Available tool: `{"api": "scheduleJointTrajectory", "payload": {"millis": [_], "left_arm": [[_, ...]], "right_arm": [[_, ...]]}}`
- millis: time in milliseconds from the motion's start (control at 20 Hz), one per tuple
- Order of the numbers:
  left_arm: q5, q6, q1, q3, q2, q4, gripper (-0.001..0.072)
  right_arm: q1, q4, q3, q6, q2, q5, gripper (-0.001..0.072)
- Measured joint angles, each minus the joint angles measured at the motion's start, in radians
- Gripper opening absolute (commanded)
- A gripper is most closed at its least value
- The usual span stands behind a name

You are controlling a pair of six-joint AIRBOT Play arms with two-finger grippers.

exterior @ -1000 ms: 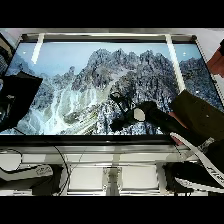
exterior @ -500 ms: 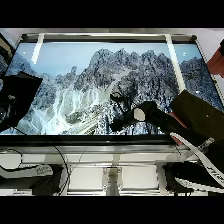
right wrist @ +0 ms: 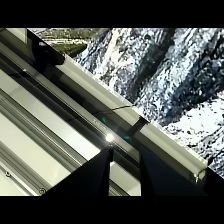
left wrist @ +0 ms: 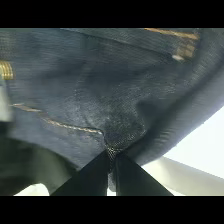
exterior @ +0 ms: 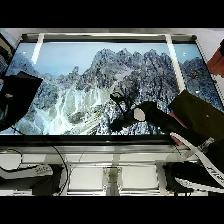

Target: Fold the clothes and pants, and hang the long-sleeved shirts on hangers.

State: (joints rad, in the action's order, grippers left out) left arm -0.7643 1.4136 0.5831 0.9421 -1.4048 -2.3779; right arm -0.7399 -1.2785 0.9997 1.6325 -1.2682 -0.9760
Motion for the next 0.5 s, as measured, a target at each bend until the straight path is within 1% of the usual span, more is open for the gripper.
{"api": "scheduleJointTrajectory", "payload": {"millis": [150, 250, 300, 350, 400, 500], "left_arm": [[0.010, -0.001, -0.022, 0.051, 0.098, 0.004, 0.0036], [0.010, -0.032, -0.060, 0.084, 0.175, 0.033, 0.0036], [0.002, -0.062, -0.092, 0.102, 0.217, 0.071, 0.0035], [-0.016, -0.102, -0.127, 0.117, 0.253, 0.116, 0.0035], [-0.041, -0.157, -0.173, 0.132, 0.290, 0.169, 0.0035], [-0.111, -0.258, -0.283, 0.150, 0.357, 0.257, 0.0035]], "right_arm": [[0.000, -0.001, 0.000, -0.013, 0.000, 0.000, 0.0206], [0.000, -0.002, 0.004, -0.064, 0.000, 0.000, 0.0207], [0.000, -0.004, 0.010, -0.116, 0.000, 0.000, 0.0238], [0.000, -0.006, 0.017, -0.177, 0.000, 0.001, 0.0345], [0.000, -0.008, 0.027, -0.255, 0.000, 0.006, 0.0382], [-0.001, -0.008, 0.050, -0.427, 0.000, 0.033, 0.0389]]}}
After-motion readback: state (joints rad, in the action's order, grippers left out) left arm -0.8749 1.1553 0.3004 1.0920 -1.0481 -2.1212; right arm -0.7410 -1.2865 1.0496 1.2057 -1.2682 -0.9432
